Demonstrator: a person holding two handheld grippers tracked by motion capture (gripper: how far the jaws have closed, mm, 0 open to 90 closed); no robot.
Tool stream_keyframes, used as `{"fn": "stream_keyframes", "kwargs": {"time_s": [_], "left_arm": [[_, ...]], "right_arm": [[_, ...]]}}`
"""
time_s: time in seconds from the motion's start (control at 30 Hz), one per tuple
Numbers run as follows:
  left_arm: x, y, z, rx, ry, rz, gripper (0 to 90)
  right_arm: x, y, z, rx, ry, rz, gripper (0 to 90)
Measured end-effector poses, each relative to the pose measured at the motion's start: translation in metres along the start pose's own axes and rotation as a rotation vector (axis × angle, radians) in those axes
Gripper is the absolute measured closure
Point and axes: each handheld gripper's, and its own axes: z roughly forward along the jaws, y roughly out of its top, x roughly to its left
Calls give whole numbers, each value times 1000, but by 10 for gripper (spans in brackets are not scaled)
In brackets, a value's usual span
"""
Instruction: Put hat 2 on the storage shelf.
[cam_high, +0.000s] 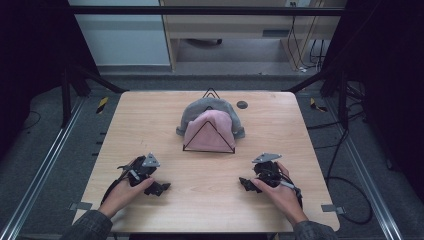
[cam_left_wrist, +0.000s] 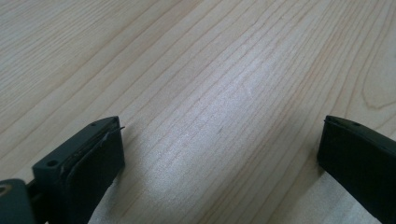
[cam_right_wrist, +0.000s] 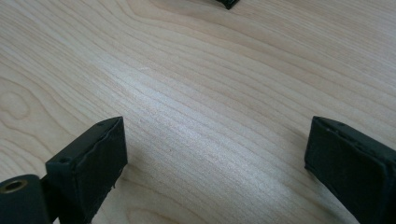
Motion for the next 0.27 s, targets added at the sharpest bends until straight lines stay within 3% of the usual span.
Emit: {"fn": "stream_keyframes", "kwargs": {"time_s": [0.07,0.13,0.27], "left_arm": [[1,-1,0,-3,-4,1,0],[1,-2,-1,-8,-5,-1,0],[1,-3,-1,-8,-7,6,0]], "right_arm": [[4,-3,2,-17,-19,-33,18],[5,-9,3,-64,-19,-35,7],[5,-10,3,-60,-21,-35,7]]}}
